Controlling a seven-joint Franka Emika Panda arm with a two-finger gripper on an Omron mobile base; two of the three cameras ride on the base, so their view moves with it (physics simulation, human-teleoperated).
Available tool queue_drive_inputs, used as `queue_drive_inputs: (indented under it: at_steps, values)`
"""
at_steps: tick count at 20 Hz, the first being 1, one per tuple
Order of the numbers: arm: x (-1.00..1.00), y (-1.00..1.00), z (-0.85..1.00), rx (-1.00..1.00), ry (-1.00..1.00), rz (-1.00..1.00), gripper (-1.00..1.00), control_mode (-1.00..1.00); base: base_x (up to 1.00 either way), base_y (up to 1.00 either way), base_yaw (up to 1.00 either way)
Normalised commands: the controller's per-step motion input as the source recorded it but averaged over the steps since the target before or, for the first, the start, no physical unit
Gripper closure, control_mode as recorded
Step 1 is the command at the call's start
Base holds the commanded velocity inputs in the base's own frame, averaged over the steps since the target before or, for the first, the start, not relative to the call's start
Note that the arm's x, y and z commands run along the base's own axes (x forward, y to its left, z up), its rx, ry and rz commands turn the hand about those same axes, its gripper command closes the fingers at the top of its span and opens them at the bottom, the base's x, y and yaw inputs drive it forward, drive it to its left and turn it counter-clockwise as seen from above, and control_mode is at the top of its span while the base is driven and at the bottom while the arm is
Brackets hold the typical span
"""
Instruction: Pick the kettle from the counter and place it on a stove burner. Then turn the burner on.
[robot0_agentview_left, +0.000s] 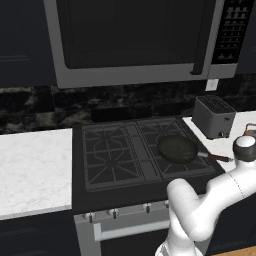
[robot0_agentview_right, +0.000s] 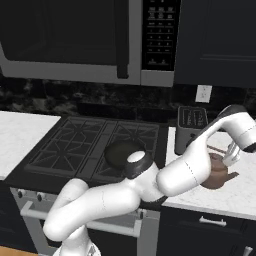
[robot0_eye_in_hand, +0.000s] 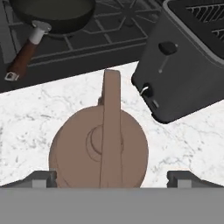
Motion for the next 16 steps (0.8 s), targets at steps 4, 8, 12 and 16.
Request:
queue_drive_inputs:
  at_steps: [4, 8, 12, 16]
  values:
    - [0.66, 0.15, -0.27, -0.16, -0.02, -0.02, -1.00, -1.00, 0.00, 0.00, 0.00]
    - [0.65, 0.34, -0.36, -0.19, 0.00, -0.02, 1.00, -1.00, 0.00, 0.00, 0.00]
    - [0.36, 0.15, -0.19, -0.08, 0.00, -0.01, 1.00, -1.00, 0.00, 0.00, 0.00]
    - [-0.02, 0.00, 0.00, 0.00, 0.00, 0.00, 1.00, -1.00, 0.00, 0.00, 0.00]
